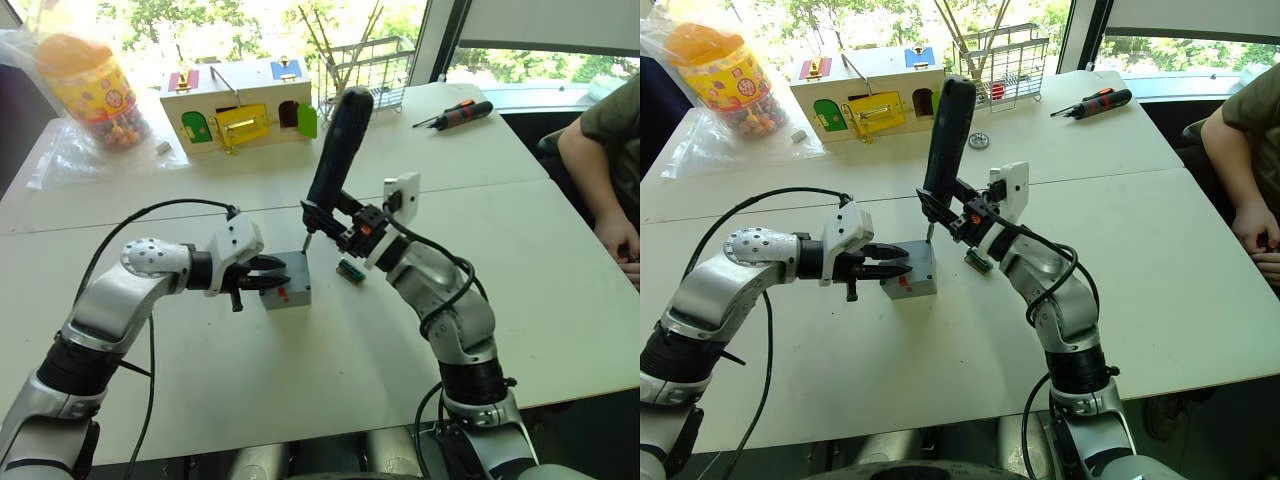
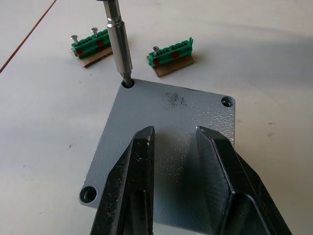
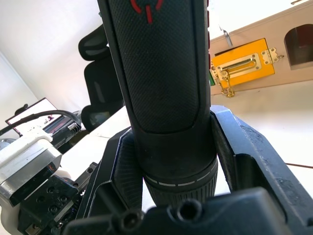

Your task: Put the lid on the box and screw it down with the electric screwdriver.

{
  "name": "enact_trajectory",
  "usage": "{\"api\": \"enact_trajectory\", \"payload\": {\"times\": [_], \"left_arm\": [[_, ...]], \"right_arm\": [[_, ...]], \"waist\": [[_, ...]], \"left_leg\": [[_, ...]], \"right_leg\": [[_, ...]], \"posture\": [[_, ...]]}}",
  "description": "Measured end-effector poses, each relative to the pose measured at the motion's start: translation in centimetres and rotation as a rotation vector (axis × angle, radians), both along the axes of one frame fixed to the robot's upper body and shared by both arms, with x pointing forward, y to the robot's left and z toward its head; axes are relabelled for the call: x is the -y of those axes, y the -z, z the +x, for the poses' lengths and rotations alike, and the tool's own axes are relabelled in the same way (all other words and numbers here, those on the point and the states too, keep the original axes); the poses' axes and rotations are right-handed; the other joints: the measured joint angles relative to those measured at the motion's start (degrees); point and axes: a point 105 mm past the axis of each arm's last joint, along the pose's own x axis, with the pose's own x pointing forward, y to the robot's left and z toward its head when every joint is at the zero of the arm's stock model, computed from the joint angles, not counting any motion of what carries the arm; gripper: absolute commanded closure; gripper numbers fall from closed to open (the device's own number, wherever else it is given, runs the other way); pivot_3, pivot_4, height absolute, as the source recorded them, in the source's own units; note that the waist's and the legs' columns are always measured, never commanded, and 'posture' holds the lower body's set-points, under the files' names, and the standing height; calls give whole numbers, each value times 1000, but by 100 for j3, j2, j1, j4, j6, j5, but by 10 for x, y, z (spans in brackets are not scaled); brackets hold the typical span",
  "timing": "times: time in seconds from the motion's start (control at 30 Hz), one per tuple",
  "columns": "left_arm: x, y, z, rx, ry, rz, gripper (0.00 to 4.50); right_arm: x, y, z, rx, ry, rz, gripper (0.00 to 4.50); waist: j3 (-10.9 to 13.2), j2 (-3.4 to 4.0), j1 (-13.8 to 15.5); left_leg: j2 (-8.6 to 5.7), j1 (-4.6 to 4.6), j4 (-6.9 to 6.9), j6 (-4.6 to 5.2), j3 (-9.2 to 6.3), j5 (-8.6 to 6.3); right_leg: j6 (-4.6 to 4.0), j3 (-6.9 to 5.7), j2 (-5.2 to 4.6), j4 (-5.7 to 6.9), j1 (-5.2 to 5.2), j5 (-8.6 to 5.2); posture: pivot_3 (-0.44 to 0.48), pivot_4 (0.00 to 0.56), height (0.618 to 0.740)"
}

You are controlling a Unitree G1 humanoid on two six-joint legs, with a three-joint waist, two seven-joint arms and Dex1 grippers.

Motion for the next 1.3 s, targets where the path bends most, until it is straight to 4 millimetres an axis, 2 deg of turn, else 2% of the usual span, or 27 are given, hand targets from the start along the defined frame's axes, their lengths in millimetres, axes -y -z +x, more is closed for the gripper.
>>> {"api": "enact_trajectory", "payload": {"times": [0.13, 0.27, 0.6, 0.77, 0.8, 1.3], "left_arm": [[0, 2, 0, -5, -5, -2, 3201], [-1, 6, -1, -11, -9, -1, 3201], [-3, 12, -2, -24, -19, -4, 3201], [-2, 17, -2, -31, -25, 1, 3201], [-2, 17, -1, -31, -25, 1, 3201], [-1, 21, -1, -41, -36, -4, 3201]], "right_arm": [[-8, 1, -4, 52, -29, -72, 2780], [-10, 5, -4, 52, -32, -125, 2780], [-18, 12, -11, 73, -50, -216, 2780], [-18, 19, -10, 34, -41, -227, 2780], [-18, 19, -9, 33, -40, -228, 2780], [-18, 25, -6, 29, -28, -240, 2780]], "waist": [[-7, 0, -1], [-9, 0, 6], [-99, 1, 6], [-128, 5, 13], [-137, 12, 13], [-192, 21, 18]], "left_leg": [[0, 20, -5, 0, 0, 0], [1, 86, -26, 6, 0, -5], [2, 107, -30, 17, 0, -13], [9, 187, -58, 40, -1, -30], [14, 187, -62, 47, -1, -34], [15, 201, -71, 49, -1, -36]], "right_leg": [[0, 0, 0, 0, 17, 0], [0, 1, 1, -12, 79, -2], [0, 3, 2, -13, 98, -2], [1, 5, 10, -71, 176, -7], [1, 5, 19, -101, 181, -7], [1, 12, 20, -106, 190, -7]], "posture": [[0, 150, 740], [0, 150, 740], [0, 150, 740], [0, 150, 740], [0, 150, 740], [0, 150, 740]]}}
